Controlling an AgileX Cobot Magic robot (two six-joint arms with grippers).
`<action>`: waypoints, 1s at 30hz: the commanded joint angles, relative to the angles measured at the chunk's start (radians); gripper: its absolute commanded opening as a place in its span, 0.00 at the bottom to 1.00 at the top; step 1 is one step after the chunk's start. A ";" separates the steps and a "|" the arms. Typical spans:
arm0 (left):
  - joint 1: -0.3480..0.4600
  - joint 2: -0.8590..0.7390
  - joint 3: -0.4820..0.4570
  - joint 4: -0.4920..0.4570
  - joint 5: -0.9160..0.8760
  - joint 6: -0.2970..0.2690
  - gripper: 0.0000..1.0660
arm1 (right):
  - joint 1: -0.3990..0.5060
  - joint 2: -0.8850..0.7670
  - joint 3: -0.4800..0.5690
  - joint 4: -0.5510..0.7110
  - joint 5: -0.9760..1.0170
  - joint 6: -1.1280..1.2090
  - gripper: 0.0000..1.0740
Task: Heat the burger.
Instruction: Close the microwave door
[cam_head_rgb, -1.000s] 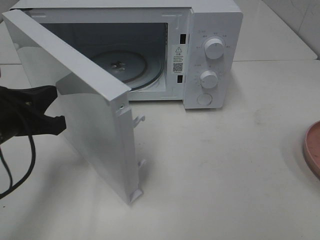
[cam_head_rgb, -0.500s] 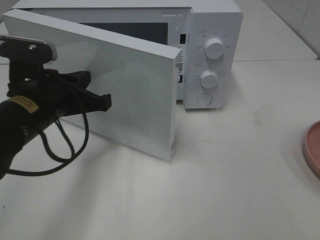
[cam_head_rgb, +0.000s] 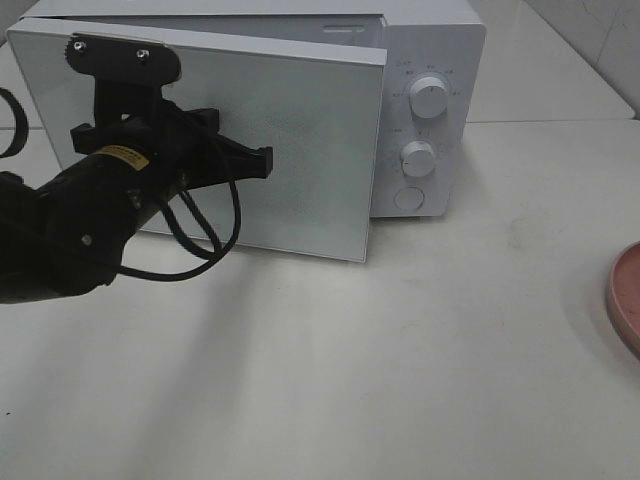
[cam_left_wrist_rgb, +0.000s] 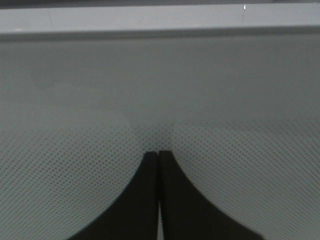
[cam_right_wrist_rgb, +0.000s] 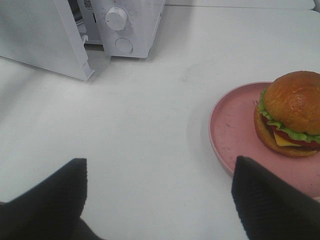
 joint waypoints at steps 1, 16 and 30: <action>-0.006 0.018 -0.041 -0.021 0.008 0.029 0.00 | -0.007 -0.028 -0.001 -0.007 -0.007 -0.005 0.71; -0.004 0.146 -0.298 -0.191 0.095 0.218 0.00 | -0.007 -0.028 -0.001 -0.007 -0.007 -0.005 0.71; 0.041 0.171 -0.388 -0.212 0.178 0.299 0.00 | -0.007 -0.028 -0.001 -0.007 -0.007 -0.005 0.71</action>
